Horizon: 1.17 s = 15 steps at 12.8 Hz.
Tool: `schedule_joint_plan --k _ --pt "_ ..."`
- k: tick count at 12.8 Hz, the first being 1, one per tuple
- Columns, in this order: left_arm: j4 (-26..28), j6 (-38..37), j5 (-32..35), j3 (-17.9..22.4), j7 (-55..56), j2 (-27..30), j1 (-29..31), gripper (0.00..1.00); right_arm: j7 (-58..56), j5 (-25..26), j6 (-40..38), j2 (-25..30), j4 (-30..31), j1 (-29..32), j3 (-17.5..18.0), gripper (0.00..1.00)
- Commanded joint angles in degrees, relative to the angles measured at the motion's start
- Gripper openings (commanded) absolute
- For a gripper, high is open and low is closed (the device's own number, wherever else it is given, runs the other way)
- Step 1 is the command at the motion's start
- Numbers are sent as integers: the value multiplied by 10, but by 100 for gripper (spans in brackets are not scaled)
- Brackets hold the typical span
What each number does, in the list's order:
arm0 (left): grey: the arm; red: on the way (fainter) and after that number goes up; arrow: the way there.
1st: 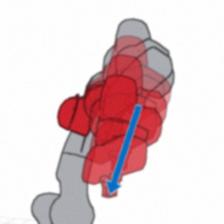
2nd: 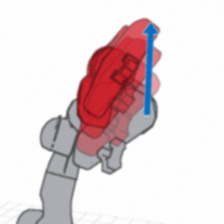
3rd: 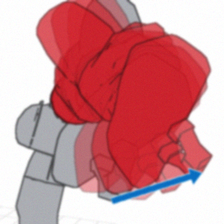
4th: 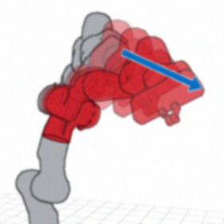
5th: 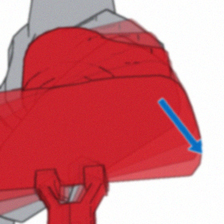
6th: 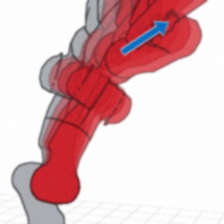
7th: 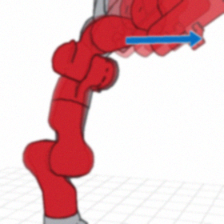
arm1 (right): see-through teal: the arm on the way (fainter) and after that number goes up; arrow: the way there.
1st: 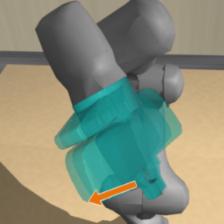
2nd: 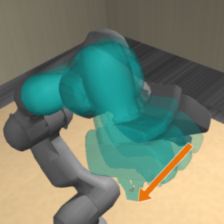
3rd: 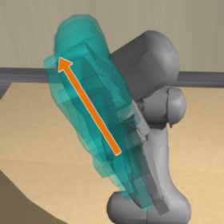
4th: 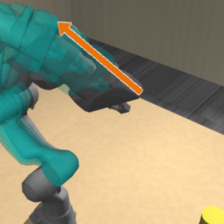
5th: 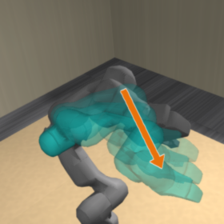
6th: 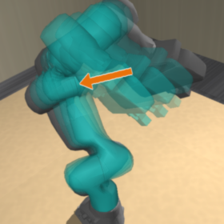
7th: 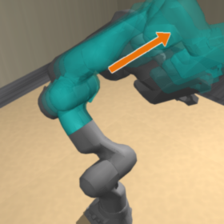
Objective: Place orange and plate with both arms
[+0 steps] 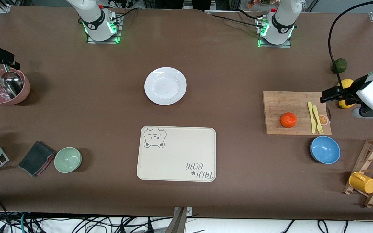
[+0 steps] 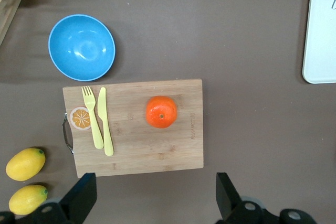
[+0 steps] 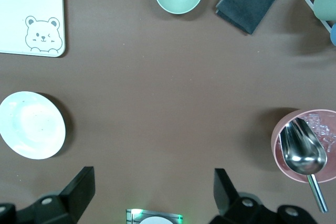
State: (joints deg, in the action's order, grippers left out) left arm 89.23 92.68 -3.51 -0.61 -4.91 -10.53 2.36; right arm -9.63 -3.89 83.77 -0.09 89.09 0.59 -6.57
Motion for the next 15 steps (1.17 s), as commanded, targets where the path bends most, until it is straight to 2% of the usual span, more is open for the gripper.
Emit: schedule_joint_plan --k 1,5,8,10,13,15 --pt "-12 -5 -17 -1 -5 -8 4 100 -5 -2 -4 7 6 0 0 100" --pt "-18 7 -15 -2 -4 -30 -6 100 -5 -2 -4 6 7 0 1 100" --pt "-18 40 -12 -4 0 -106 -15 100 -5 -2 -4 6 7 0 1 100" --pt "-18 45 -10 -4 2 -116 -20 100 -5 -2 -4 6 7 0 1 100" --pt "16 122 -10 -4 2 -156 -29 100 -6 -2 -4 6 7 0 1 100" --pt "83 198 -10 -4 2 -149 -28 100 -5 -2 -4 6 8 0 2 100"
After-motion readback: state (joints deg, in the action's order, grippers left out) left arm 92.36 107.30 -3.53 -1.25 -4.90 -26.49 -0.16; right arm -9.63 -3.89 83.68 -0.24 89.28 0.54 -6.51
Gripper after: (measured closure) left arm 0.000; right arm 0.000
